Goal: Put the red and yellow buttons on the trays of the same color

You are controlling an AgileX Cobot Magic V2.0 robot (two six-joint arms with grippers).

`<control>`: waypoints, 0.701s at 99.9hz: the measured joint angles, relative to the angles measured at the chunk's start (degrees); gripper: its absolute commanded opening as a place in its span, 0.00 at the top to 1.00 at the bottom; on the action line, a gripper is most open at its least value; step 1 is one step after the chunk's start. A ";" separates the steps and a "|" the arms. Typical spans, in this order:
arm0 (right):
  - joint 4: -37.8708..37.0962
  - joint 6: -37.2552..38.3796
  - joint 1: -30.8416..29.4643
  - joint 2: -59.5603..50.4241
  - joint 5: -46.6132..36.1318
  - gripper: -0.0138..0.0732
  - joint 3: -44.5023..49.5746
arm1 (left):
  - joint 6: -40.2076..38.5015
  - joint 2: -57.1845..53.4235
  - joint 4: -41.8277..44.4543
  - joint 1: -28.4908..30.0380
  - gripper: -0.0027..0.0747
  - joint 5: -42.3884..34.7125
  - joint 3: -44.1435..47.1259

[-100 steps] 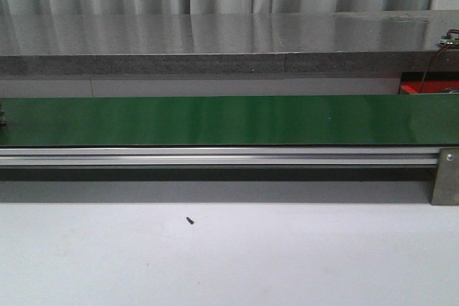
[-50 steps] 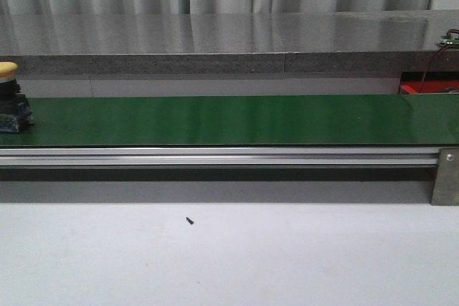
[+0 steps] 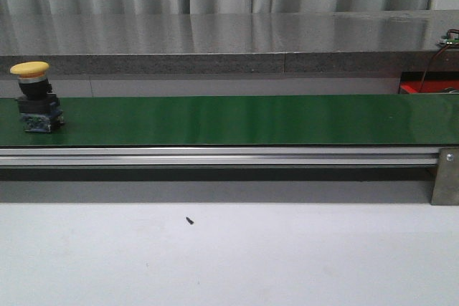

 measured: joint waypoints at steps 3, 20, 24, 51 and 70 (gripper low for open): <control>0.00 0.00 0.00 0.00 0.00 0.92 0.00 | 0.00 0.31 0.00 0.00 0.26 0.10 0.00; 0.00 0.00 0.00 0.00 0.00 0.92 0.00 | 0.00 1.24 0.14 -0.48 0.28 0.62 0.00; 0.00 0.00 0.00 0.00 0.00 0.92 0.00 | 0.00 1.24 0.14 -0.48 0.30 0.61 0.00; 0.00 0.00 0.00 0.00 0.00 0.92 0.00 | 0.00 1.24 0.14 -1.04 0.66 0.61 0.00; 0.00 0.00 0.00 0.00 0.00 0.92 0.00 | 0.00 1.24 0.14 -1.11 0.82 1.07 0.00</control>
